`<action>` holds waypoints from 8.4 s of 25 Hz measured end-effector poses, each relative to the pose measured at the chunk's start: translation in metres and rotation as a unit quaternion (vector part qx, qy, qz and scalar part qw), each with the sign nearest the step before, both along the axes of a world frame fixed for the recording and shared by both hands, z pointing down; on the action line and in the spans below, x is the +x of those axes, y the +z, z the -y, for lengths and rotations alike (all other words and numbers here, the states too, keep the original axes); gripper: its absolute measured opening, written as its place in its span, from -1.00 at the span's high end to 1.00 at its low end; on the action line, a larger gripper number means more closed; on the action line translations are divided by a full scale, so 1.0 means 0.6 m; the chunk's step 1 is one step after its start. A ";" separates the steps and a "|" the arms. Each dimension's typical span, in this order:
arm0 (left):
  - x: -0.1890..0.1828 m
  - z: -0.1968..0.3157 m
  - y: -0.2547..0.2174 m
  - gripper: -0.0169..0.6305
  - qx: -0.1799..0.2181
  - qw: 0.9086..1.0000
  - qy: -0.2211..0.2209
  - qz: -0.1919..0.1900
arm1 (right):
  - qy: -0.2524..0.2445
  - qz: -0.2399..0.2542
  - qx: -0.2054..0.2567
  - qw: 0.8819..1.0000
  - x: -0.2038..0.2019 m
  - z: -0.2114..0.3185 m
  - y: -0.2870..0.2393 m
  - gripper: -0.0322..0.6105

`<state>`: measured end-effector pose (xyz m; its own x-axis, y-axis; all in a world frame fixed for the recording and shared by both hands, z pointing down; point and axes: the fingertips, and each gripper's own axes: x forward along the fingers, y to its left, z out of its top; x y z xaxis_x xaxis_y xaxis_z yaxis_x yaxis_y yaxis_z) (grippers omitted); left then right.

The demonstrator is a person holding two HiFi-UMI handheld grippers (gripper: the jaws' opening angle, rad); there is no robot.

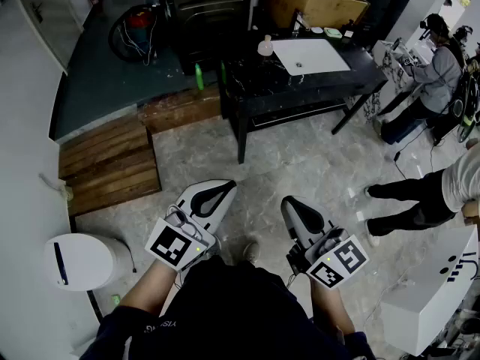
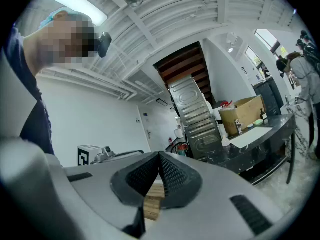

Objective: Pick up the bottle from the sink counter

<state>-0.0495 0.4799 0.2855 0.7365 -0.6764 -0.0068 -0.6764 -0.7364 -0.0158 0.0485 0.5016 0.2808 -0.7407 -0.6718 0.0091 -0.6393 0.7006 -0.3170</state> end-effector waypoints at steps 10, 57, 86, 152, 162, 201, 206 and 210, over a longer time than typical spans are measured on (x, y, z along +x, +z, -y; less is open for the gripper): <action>0.013 0.004 0.010 0.92 -0.007 1.000 0.001 0.009 | 0.011 0.024 -0.017 1.000 0.023 0.015 0.007 0.82; 0.106 0.083 0.058 0.92 -0.026 0.999 -0.029 0.018 | -0.027 0.027 -0.038 0.999 0.113 0.106 0.046 0.82; -0.002 0.358 0.089 0.92 -0.051 0.999 -0.005 0.020 | 0.000 0.020 -0.055 0.998 0.006 0.372 0.060 0.82; -0.003 0.770 0.096 0.92 -0.059 0.998 0.015 0.004 | 0.018 0.016 -0.074 0.997 -0.007 0.773 0.084 0.82; 0.034 0.860 0.112 0.92 -0.074 0.997 -0.012 0.016 | -0.006 0.023 -0.090 0.996 0.037 0.862 0.100 0.82; 0.084 0.988 0.145 0.92 -0.088 0.994 -0.050 0.030 | -0.036 0.035 -0.118 0.992 0.087 0.983 0.129 0.82; 0.075 1.009 0.150 0.92 -0.086 0.995 -0.027 0.031 | -0.001 0.025 -0.118 0.993 0.083 0.997 0.132 0.82; 0.064 1.030 0.166 0.92 -0.085 0.995 -0.013 0.039 | 0.022 0.018 -0.113 0.993 0.073 1.011 0.126 0.82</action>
